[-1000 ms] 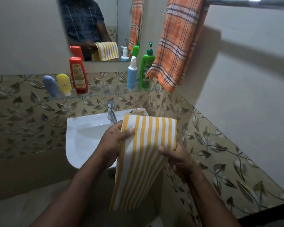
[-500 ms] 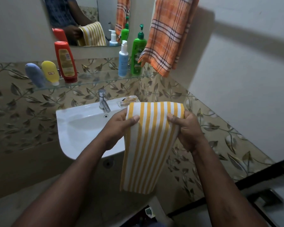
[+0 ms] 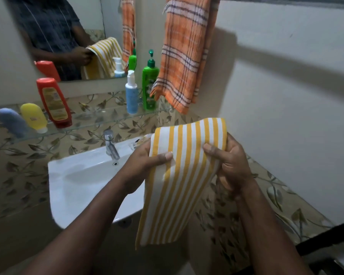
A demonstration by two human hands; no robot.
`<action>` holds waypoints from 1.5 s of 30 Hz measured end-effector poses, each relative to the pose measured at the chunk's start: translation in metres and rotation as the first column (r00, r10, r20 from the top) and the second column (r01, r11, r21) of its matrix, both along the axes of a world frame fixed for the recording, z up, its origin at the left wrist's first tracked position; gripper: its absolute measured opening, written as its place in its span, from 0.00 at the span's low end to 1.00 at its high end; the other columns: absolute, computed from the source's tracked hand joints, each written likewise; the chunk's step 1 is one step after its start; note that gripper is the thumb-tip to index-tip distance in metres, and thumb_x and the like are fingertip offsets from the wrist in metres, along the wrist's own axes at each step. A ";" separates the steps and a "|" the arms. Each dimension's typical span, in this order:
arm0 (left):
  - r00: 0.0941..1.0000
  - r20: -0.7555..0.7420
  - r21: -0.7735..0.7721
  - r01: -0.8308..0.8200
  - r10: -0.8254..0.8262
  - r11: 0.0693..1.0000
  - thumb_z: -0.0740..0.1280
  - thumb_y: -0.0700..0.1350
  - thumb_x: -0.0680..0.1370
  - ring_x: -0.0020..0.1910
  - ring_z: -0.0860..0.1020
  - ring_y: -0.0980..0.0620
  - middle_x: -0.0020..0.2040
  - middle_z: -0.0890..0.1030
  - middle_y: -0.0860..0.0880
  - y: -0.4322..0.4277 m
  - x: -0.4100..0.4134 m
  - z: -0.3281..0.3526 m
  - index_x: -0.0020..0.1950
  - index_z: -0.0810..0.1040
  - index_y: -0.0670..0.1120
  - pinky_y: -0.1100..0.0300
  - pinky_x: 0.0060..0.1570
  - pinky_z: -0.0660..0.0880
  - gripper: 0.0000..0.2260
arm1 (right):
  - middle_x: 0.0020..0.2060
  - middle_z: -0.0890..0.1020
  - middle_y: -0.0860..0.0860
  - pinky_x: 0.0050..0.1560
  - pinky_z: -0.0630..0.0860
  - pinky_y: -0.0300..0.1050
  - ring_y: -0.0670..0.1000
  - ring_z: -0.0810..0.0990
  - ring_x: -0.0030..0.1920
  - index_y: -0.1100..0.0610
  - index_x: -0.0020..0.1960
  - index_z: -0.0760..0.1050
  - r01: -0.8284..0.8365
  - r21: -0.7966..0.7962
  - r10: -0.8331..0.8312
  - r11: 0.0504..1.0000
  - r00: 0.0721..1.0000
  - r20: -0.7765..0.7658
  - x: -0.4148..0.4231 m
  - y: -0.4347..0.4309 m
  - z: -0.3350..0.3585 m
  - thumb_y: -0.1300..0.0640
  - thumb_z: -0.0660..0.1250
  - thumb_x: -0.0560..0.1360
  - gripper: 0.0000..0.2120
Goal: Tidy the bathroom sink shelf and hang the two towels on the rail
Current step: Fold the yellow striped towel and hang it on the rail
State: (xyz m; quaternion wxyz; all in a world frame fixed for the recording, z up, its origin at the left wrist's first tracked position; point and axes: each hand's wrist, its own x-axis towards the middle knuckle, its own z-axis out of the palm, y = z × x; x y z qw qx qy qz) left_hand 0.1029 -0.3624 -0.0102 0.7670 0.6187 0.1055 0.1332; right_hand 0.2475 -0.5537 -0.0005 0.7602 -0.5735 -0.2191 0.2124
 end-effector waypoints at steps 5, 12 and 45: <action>0.998 0.063 -0.170 -0.011 0.023 0.985 0.73 0.45 0.75 0.50 0.88 0.41 0.56 0.87 0.39 -0.001 0.033 0.037 0.60 0.83 0.44 0.50 0.48 0.86 0.14 | 0.62 0.85 0.60 0.62 0.81 0.62 0.63 0.85 0.62 0.59 0.72 0.74 0.013 0.040 -0.017 0.999 0.995 0.097 0.017 0.001 0.037 0.65 0.77 0.72 0.29; 0.970 0.242 -0.100 0.049 -0.024 0.994 0.69 0.40 0.75 0.49 0.88 0.45 0.53 0.89 0.42 0.010 0.066 0.091 0.52 0.88 0.47 0.53 0.43 0.85 0.11 | 0.59 0.86 0.60 0.60 0.83 0.60 0.63 0.85 0.60 0.61 0.68 0.77 0.072 0.102 -0.092 0.992 0.974 0.206 0.021 -0.010 0.088 0.66 0.71 0.76 0.21; 0.953 0.300 0.670 -0.177 -0.045 0.721 0.78 0.54 0.74 0.54 0.79 0.45 0.55 0.80 0.47 0.037 0.197 0.310 0.61 0.78 0.45 0.53 0.54 0.77 0.21 | 0.48 0.81 0.51 0.46 0.71 0.42 0.55 0.81 0.49 0.51 0.52 0.80 0.976 -0.219 -0.367 -0.001 0.204 0.908 0.023 0.013 0.324 0.54 0.76 0.70 0.12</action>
